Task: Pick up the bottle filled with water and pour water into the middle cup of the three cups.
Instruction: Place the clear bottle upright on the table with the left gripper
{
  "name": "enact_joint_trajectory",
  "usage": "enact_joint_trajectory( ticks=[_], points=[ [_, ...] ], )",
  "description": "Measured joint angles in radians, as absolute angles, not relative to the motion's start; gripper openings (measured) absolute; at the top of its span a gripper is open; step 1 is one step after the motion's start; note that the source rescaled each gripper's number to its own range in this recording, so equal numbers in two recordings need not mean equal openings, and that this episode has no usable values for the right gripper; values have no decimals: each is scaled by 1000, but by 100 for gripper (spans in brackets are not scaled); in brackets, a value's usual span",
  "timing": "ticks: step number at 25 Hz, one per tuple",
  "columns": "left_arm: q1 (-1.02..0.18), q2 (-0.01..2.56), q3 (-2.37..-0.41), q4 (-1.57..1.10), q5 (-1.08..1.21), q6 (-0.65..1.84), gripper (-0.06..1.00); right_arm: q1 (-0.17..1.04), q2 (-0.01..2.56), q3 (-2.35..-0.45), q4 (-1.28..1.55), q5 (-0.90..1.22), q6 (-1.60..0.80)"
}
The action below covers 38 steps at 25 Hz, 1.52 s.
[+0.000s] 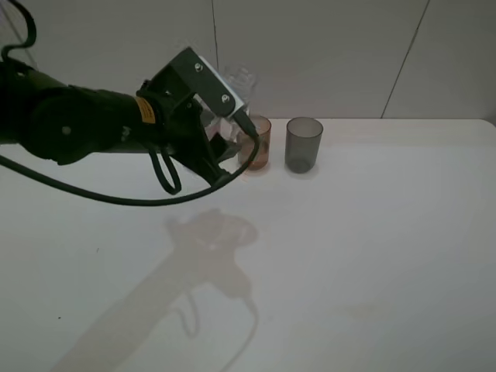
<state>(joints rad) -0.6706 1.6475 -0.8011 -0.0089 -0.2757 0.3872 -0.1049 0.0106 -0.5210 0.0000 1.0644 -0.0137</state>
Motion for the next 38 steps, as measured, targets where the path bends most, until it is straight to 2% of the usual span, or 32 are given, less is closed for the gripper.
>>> enact_joint_trajectory(
  ticks=[5, 9, 14, 20, 26, 34, 35, 36, 37, 38],
  points=[
    [-645, 1682, -577, -10, -718, 359, 1, -105, 11, -521, 0, 1064, -14],
    [-583, 1741, -527, -10, -895, 174, 1, -105, 11, -521, 0, 1064, -14],
    [-517, 1844, -523, 22, -1019, 0, 1, -105, 11, -521, 0, 1064, -14],
    [-494, 2006, -529, 34, -1159, -7, 1, -105, 11, -521, 0, 1064, -14],
    [-494, 2142, -556, 40, -1192, -7, 1, -105, 11, -521, 0, 1064, -14],
    [-494, 2171, -559, 40, -1241, -7, 1, -105, 11, -521, 0, 1064, -14],
    [-494, 2172, -559, 40, -1241, -7, 6, -105, 11, -521, 0, 1064, -14],
    [-494, 2173, -559, 40, -1237, -7, 21, -105, 11, -521, 0, 1064, -14],
    [-494, 2176, -559, 41, -1228, -7, 52, -105, 11, -521, 0, 1064, -14],
    [-494, 2178, -559, 44, -1223, -7, 74, -105, 11, -521, 0, 1064, -14]
  ],
)
